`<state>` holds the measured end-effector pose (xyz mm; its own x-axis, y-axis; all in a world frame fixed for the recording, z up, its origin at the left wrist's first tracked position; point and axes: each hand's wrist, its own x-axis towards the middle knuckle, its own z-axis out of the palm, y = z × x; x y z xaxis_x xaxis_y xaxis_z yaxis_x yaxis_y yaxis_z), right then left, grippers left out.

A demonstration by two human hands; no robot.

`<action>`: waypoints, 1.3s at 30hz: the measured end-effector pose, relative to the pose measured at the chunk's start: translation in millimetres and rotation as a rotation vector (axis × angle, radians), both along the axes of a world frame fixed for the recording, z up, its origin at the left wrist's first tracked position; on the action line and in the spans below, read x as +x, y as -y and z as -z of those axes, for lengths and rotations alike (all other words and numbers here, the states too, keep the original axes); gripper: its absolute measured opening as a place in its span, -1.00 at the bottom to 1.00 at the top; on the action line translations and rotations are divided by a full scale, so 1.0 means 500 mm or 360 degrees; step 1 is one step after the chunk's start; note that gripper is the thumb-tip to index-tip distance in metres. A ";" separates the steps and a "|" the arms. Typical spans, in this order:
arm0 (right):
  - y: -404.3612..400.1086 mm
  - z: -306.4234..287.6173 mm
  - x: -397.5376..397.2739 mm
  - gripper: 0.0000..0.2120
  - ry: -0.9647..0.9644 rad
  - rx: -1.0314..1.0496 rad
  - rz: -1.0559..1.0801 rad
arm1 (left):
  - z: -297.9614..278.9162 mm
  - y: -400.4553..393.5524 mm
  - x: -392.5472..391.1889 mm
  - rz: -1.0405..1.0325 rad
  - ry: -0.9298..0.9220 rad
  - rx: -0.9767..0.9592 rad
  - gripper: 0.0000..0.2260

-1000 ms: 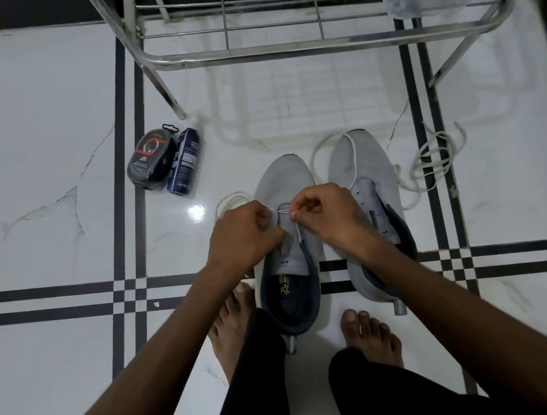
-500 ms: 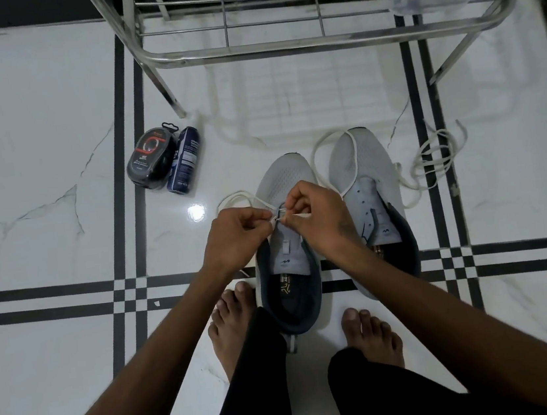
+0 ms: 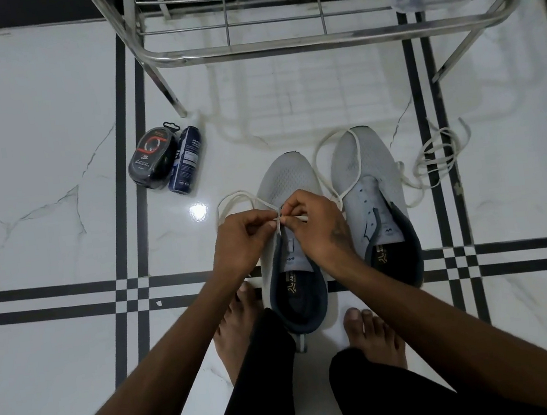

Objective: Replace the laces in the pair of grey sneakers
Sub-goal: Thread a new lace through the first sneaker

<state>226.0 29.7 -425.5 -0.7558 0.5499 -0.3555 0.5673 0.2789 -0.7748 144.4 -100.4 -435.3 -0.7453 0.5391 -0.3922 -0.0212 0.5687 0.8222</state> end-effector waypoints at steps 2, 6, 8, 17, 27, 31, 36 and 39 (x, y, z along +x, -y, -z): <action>-0.003 -0.004 0.009 -0.84 0.0045 0.0112 -0.0199 | 0.004 -0.007 -0.001 -0.0019 -0.0089 -0.0014 -0.92; 0.010 -0.022 0.038 -0.64 -0.0071 0.0921 -0.0347 | 0.011 -0.023 0.005 -0.0019 -0.0245 -0.0125 -0.92; 0.010 -0.023 0.048 -0.70 -0.0059 0.0777 -0.0215 | 0.006 -0.025 0.006 -0.0163 -0.0020 0.0033 -0.90; 0.019 0.005 0.050 -0.88 0.0129 0.0273 0.0036 | -0.087 0.059 -0.091 -0.1728 0.0674 0.0831 -0.79; 0.013 0.013 0.044 -0.88 0.0137 0.0312 -0.0007 | -0.047 0.076 0.002 0.0382 -0.1202 -0.0455 -0.75; -0.003 0.006 0.046 -0.76 0.0193 0.0251 -0.0103 | -0.037 -0.007 0.023 0.0589 -0.0871 -0.0417 -0.83; -0.025 0.001 0.068 -0.62 0.0313 0.0445 -0.0540 | -0.045 0.015 -0.029 0.0306 -0.0763 -0.0472 -0.93; -0.029 0.001 0.074 -0.62 0.0334 0.0441 -0.0609 | -0.050 0.096 -0.064 -0.0230 -0.0696 -0.0577 -0.93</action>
<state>263.2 44.2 -426.0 -0.8493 0.3428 -0.4014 0.5198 0.6757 -0.5228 112.3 -148.4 -410.3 -0.9355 0.3088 -0.1719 0.1781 0.8319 0.5255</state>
